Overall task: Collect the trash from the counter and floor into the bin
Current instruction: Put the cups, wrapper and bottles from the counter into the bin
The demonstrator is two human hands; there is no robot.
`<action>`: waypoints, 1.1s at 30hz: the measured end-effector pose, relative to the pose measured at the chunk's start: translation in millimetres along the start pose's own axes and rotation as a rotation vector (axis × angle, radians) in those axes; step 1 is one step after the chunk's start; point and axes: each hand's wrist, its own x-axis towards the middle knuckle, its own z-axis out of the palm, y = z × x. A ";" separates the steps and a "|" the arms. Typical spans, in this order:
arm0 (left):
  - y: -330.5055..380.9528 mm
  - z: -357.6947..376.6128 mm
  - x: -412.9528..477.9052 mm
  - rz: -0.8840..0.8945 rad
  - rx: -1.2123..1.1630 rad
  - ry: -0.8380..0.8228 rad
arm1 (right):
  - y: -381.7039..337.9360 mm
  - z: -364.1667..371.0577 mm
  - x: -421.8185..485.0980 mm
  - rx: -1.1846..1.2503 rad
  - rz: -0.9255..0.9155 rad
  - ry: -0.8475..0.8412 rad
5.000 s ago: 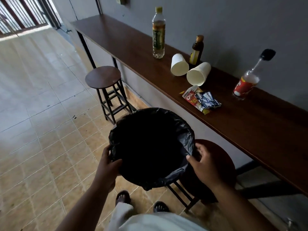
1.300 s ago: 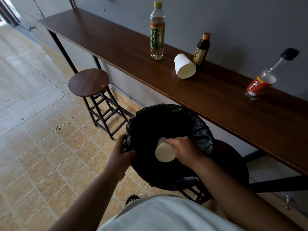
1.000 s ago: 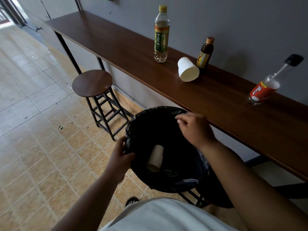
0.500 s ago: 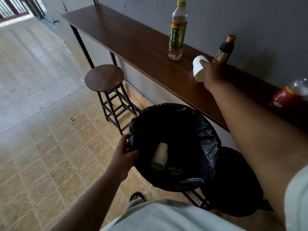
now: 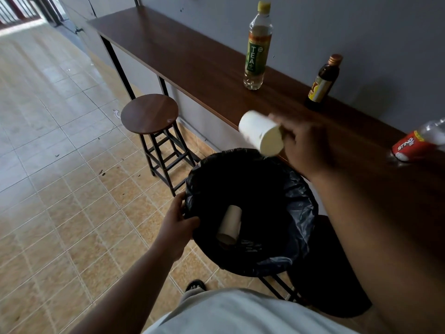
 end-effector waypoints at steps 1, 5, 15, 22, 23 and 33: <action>0.2 0.1 0.1 -0.002 0.002 -0.002 | -4.4 4.9 -17.2 0.000 -0.009 -0.052; -0.4 1.1 -3.0 -0.008 -0.002 -0.017 | -8.4 32.1 -82.0 -0.183 0.099 -0.367; -13.4 6.8 -14.2 -0.012 0.023 -0.043 | -9.9 35.5 -143.9 -0.249 0.165 -0.583; -20.0 18.8 -23.3 0.003 0.048 -0.079 | 20.6 -43.5 -122.7 -0.223 0.197 0.032; -20.5 21.1 -24.0 0.004 0.060 -0.088 | 28.9 -54.8 -117.8 -0.229 0.230 0.114; -26.6 48.6 -28.7 -0.004 0.089 -0.221 | 81.3 -147.1 -72.0 -0.370 0.443 0.586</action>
